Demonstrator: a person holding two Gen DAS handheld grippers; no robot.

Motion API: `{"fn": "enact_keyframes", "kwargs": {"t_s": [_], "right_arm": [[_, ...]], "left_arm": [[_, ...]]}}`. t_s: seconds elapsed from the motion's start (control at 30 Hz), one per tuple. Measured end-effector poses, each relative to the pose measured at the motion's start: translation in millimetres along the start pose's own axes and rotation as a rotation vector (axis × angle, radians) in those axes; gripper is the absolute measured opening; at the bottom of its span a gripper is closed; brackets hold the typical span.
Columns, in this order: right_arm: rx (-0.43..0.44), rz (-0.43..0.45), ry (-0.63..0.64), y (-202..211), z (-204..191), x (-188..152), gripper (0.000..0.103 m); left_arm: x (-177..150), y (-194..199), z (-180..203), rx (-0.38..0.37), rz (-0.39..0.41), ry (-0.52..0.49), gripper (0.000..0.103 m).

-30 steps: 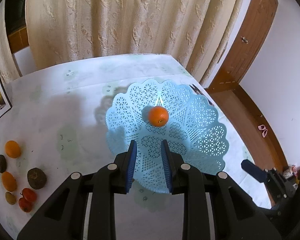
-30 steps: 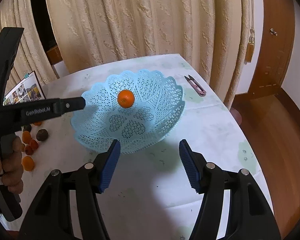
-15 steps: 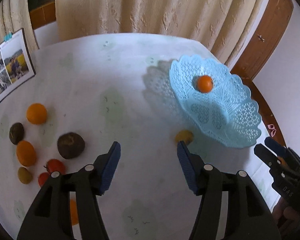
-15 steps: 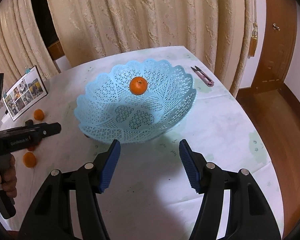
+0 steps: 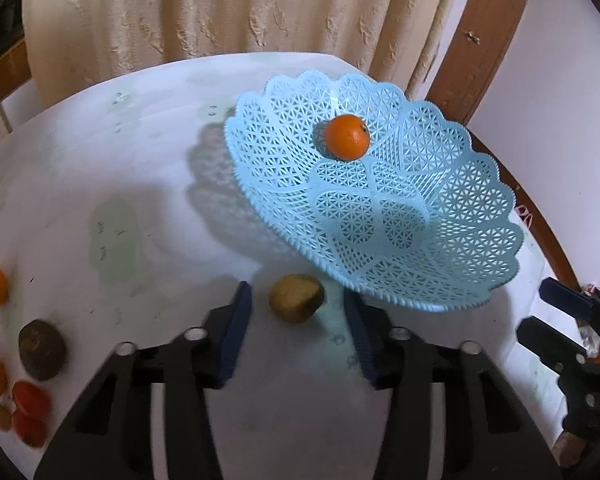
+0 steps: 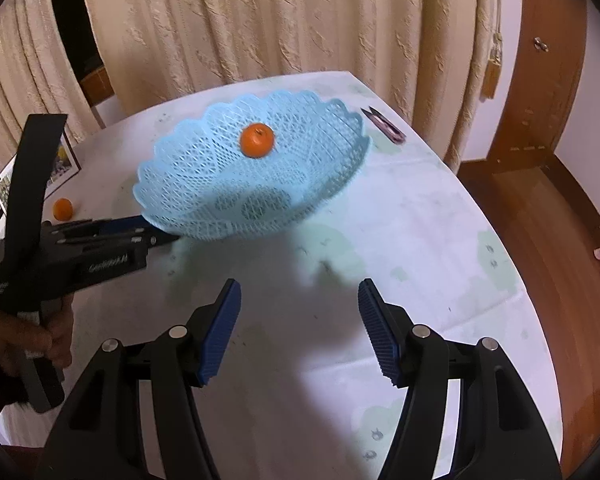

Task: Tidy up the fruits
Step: 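Carry the yellow fruit over the blue basket and open the left tool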

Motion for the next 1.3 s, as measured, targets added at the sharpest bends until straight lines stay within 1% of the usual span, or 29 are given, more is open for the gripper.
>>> {"fn": "enact_keyframes", "kwargs": {"t_s": [0.07, 0.13, 0.23, 0.43, 0.5, 0.6, 0.63, 0.77, 0.8, 0.83, 0.87, 0.9, 0.93, 1.03, 1.1, 1.3], "right_arm": [[-0.003, -0.005, -0.004, -0.5, 1.6, -2.1, 0.063], [-0.002, -0.006, -0.009, -0.9, 2.5, -3.2, 0.063], [0.007, 0.001, -0.011, -0.7, 0.7, -1.4, 0.063], [0.034, 0.025, -0.008, 0.7, -4.9, 7.2, 0.063], [0.039, 0.029, -0.009, 1.5, -6.3, 8.6, 0.063], [0.04, 0.031, -0.011, 2.4, -5.1, 9.4, 0.063], [0.039, 0.031, -0.012, 2.6, -4.7, 9.3, 0.063], [0.036, 0.03, -0.016, 3.1, -2.5, 7.4, 0.063], [0.035, 0.03, -0.017, 3.5, -2.4, 6.7, 0.063], [0.036, 0.03, -0.016, 4.0, -2.5, 6.2, 0.063], [0.037, 0.03, -0.016, 4.1, -2.9, 5.6, 0.063], [0.038, 0.03, -0.017, 3.8, -3.6, 4.9, 0.067], [0.043, 0.03, -0.018, 3.1, -5.9, 4.5, 0.069], [0.061, 0.027, -0.003, 0.9, -17.6, 5.0, 0.069], [0.079, 0.026, 0.017, -0.7, -29.3, 6.3, 0.069], [0.151, 0.024, 0.119, -4.1, -85.8, 11.3, 0.069]], "left_arm": [[0.5, -2.7, -2.4, 0.004, -0.001, 0.007, 0.028], [-0.1, -1.1, -5.3, 0.002, -0.006, 0.02, 0.028], [-6.1, 11.7, -12.1, 0.012, 0.001, 0.035, 0.028], [-9.2, 50.9, -21.2, 0.018, 0.025, 0.074, 0.028], [-2.2, 61.9, -16.6, 0.007, 0.049, 0.077, 0.028], [15.5, 73.0, 0.9, -0.024, 0.089, 0.064, 0.028], [23.9, 73.1, 10.3, -0.044, 0.098, 0.058, 0.028], [40.0, 63.7, 34.1, -0.07, 0.102, 0.034, 0.029], [41.8, 61.1, 38.8, -0.075, 0.097, 0.032, 0.033], [42.6, 58.6, 42.7, -0.085, 0.086, 0.032, 0.04], [42.3, 59.3, 43.3, -0.083, 0.089, 0.042, 0.064], [41.7, 62.0, 41.4, -0.073, 0.1, 0.051, 0.077], [41.3, 65.8, 37.2, -0.061, 0.118, 0.061, 0.078], [35.3, 70.2, 19.2, -0.029, 0.109, 0.088, 0.078], [29.2, 76.4, -1.4, 0.003, 0.112, 0.12, 0.078], [11.3, 100.6, -62.3, 0.084, 0.13, 0.209, 0.078]]}}
Point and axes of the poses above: each gripper's, at about its wrist camera, not at the fingertips, and y roughly against the way its jaws point, z to its right, x to its top, the point moved 9 cm from there along -y, roughly the way its jaws point, and after that the axes turned 7 degrees about -z, right-handed, at the moved point
